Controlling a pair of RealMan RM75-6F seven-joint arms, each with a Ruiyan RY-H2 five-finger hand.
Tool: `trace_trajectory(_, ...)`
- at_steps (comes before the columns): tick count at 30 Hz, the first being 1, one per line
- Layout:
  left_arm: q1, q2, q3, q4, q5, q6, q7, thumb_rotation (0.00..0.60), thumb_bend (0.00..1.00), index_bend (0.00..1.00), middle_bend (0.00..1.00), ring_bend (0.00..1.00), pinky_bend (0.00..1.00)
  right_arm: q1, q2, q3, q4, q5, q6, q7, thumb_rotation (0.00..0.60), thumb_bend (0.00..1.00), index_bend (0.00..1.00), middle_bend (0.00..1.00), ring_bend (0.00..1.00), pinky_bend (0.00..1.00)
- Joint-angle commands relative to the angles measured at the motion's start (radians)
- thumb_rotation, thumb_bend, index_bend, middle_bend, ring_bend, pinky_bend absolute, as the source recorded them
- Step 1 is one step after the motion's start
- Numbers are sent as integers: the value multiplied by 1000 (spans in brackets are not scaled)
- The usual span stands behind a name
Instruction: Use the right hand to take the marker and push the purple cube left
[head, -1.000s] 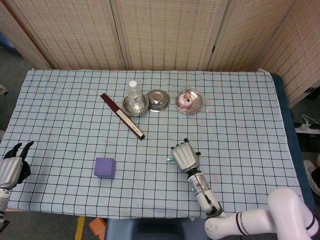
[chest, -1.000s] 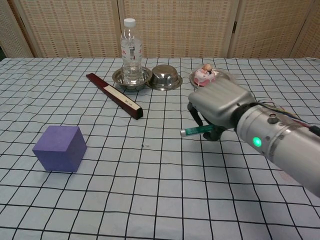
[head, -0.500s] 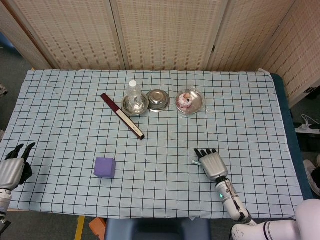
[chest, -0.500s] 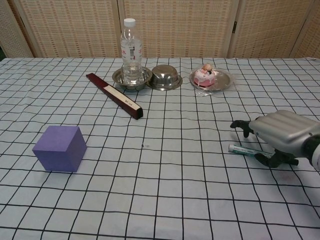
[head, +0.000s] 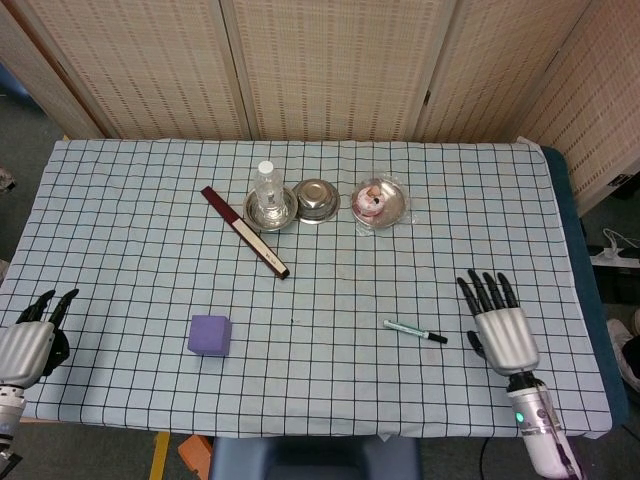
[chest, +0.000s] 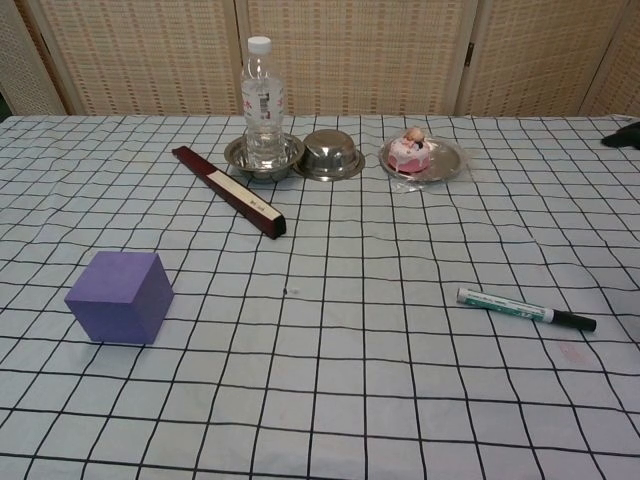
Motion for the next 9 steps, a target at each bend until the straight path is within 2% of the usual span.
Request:
trace_trajectory(1, 13, 12, 8, -20, 6, 16, -16, 600, 473, 0, 0, 0, 209, -169, 70, -26, 84, -74, 148, 154, 600, 212, 0, 0, 0, 28)
trace_trajectory(5, 24, 8, 4, -30, 5, 42, 6, 600, 473, 0, 0, 0, 211, -194, 114, 5, 100, -62, 129, 223, 600, 206, 0, 0, 0, 19)
trace_trajectory(9, 24, 5, 4, -24, 7, 42, 21, 600, 472, 0, 0, 0, 212, -207, 132, 35, 95, -65, 110, 240, 600, 206, 0, 0, 0, 19)
